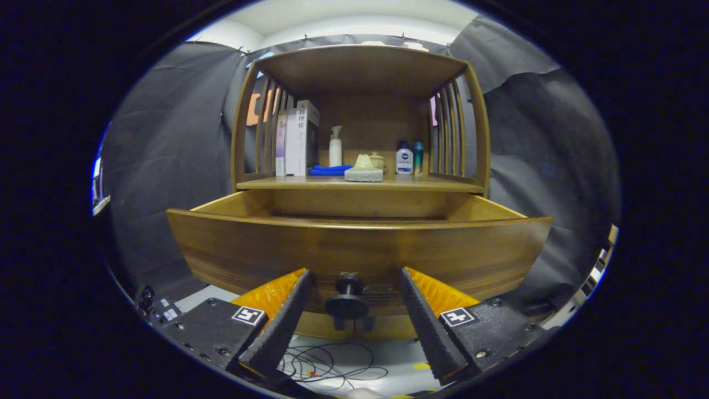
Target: Pull open the drawer, take out the items inside it, and place them on the countertop above the cabinet.
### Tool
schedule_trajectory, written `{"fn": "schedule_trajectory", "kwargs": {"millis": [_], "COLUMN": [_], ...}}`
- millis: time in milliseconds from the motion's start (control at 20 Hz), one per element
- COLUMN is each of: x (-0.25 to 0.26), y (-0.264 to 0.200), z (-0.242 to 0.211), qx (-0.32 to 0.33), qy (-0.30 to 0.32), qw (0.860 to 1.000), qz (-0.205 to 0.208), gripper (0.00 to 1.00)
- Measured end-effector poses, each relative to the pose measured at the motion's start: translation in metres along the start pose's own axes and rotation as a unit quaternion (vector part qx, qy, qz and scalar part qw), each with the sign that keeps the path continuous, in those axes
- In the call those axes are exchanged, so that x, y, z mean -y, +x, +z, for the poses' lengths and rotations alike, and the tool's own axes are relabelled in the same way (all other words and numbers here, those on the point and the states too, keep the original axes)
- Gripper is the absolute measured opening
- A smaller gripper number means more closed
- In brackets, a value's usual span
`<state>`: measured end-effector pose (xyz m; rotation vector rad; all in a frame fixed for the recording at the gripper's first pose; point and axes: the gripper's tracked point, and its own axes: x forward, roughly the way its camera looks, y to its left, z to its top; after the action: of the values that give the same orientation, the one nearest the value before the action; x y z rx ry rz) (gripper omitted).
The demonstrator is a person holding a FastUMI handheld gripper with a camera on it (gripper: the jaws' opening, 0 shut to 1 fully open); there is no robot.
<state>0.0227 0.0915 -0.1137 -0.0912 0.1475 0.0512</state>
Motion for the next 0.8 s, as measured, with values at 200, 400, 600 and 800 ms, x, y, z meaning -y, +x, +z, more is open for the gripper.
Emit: {"fn": "schedule_trajectory", "kwargs": {"millis": [200, 400, 600, 800], "x": [-0.002, 0.005, 0.008, 0.007], "y": [0.007, 0.01, 0.01, 0.01], "z": [-0.006, -0.004, -0.006, -0.007], "qx": [0.0, 0.002, -0.001, -0.002], "qy": [-0.012, -0.004, 0.02, 0.012], "qw": [1.0, 1.0, 1.0, 1.0], "qz": [-0.014, -0.024, -0.024, -0.029], "gripper": [1.0, 1.0, 1.0, 1.0]}}
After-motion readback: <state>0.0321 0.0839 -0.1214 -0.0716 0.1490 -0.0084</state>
